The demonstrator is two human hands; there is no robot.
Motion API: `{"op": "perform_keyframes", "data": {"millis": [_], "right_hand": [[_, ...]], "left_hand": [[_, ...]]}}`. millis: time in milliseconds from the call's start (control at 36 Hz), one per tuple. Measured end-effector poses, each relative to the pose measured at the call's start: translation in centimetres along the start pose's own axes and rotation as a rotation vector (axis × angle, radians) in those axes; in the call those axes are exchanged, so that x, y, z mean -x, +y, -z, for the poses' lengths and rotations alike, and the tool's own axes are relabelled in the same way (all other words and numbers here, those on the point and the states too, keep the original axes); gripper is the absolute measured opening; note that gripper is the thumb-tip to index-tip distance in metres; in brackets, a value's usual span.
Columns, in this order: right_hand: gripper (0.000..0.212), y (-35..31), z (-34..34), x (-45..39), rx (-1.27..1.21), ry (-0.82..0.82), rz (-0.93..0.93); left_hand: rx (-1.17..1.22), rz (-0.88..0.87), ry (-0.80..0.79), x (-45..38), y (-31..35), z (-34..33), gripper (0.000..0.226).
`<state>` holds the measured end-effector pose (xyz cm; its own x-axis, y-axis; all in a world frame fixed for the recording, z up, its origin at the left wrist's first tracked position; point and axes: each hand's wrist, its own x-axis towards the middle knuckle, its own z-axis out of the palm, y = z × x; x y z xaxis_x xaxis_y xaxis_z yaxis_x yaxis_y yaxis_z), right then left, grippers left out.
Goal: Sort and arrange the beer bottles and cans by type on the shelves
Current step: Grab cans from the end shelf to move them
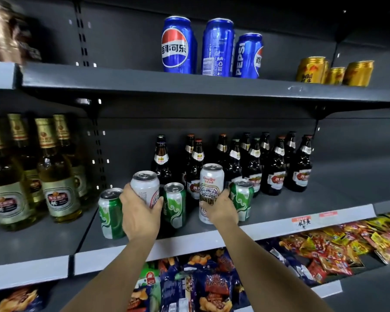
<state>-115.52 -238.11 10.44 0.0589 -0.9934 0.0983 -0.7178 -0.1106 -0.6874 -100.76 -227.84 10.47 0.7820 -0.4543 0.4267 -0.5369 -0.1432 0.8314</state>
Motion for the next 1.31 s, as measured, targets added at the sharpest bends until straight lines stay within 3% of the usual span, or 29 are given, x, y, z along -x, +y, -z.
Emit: {"op": "perform_keyframes", "data": {"millis": [111,472,750,833,1167,1306], "right_hand": [[0.053,0.6,0.2,-0.2,-0.033,0.005,0.035],[0.058,0.8,4.6,5.0,-0.005,0.203,0.375],[0.073,-1.5,-0.4,13.5,-0.04,-0.154,0.533],[0.069,-2.1,-3.4,17.1,-0.016,-0.277,0.563],[0.065,-8.3,-14.5,32.4,-0.003,-0.635,0.74],[0.071,-12.2,-19.0,39.6,-0.004,-0.735,0.806]], "left_hand": [[0.016,-0.02,0.001,0.4,0.4,0.3,0.072],[-0.034,-0.009,0.185,4.5,3.4,4.7,0.066],[-0.241,0.182,0.294,10.5,-1.0,11.5,0.057],[-0.31,0.258,0.304,12.1,-3.6,14.5,0.057],[-0.442,0.52,0.524,16.3,-14.1,30.7,0.065],[-0.485,0.583,0.59,17.6,-18.6,38.9,0.053]]}}
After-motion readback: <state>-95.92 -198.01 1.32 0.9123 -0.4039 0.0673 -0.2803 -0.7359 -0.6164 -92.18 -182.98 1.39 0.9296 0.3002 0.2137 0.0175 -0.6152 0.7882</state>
